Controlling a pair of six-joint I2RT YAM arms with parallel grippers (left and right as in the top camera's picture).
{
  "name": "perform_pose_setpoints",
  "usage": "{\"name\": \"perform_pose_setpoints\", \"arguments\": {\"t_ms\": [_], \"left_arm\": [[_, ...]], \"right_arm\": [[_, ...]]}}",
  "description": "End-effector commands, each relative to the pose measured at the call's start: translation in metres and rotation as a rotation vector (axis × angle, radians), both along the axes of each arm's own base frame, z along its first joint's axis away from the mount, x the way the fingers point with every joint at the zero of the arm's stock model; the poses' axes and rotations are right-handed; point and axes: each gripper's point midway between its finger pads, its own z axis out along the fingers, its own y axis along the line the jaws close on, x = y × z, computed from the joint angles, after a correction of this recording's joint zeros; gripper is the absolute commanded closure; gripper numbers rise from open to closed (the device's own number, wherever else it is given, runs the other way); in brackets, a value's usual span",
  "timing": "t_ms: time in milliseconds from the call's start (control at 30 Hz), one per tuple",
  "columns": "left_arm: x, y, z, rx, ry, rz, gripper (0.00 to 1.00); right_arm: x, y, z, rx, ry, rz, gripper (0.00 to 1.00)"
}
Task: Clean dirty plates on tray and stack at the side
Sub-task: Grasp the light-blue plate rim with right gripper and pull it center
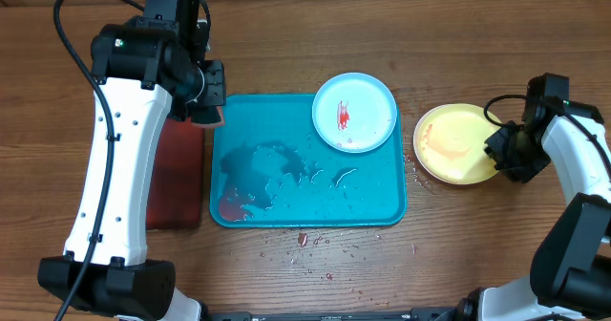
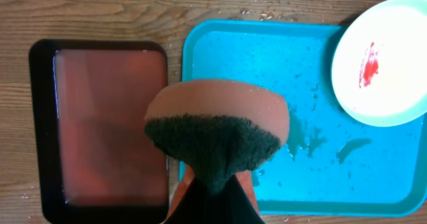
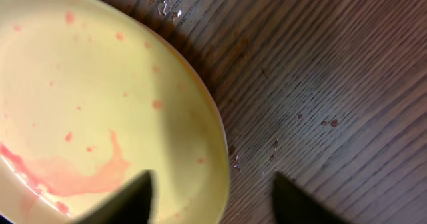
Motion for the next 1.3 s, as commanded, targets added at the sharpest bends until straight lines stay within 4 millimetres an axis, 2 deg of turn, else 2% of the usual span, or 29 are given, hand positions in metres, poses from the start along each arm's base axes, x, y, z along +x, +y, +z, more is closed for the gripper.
{"name": "perform_pose_setpoints", "arguments": {"t_ms": [0, 200, 267, 367, 500, 633, 800, 1000, 1067, 1267], "left_arm": [[0.002, -0.003, 0.000, -0.023, -0.002, 0.022, 0.96], [0.002, -0.004, -0.001, -0.031, -0.001, 0.018, 0.96], [0.003, -0.006, -0.001, -0.032, -0.001, 0.013, 0.96], [0.004, -0.011, 0.000, -0.033, -0.009, 0.001, 0.96], [0.004, -0.015, 0.000, -0.033, -0.011, -0.008, 0.96], [0.003, -0.016, 0.000, -0.032, -0.010, -0.011, 0.96], [0.003, -0.016, 0.000, -0.030, -0.011, -0.012, 0.96], [0.003, -0.016, 0.000, -0.030, -0.011, -0.012, 0.96], [0.003, -0.016, 0.000, -0.030, -0.011, -0.012, 0.96], [0.004, -0.016, 0.000, -0.030, -0.012, -0.012, 0.96]], "right_arm": [[0.008, 0.010, 0.003, 0.055, -0.035, 0.045, 0.29], [0.038, 0.057, 0.021, 0.252, -0.184, 0.243, 0.28], [0.049, 0.080, 0.027, 0.295, -0.237, 0.331, 0.28], [0.065, 0.122, 0.032, 0.302, -0.299, 0.464, 0.30], [0.081, 0.160, 0.034, 0.249, -0.353, 0.524, 0.36], [0.088, 0.177, 0.023, 0.121, -0.352, 0.462, 0.46], [0.087, 0.198, 0.003, 0.066, -0.320, 0.462, 0.58], [0.081, 0.204, -0.029, 0.032, -0.243, 0.456, 0.60], [0.080, 0.205, -0.034, 0.032, -0.231, 0.458, 0.61], [0.073, 0.215, -0.043, 0.073, -0.198, 0.483, 0.76]]}}
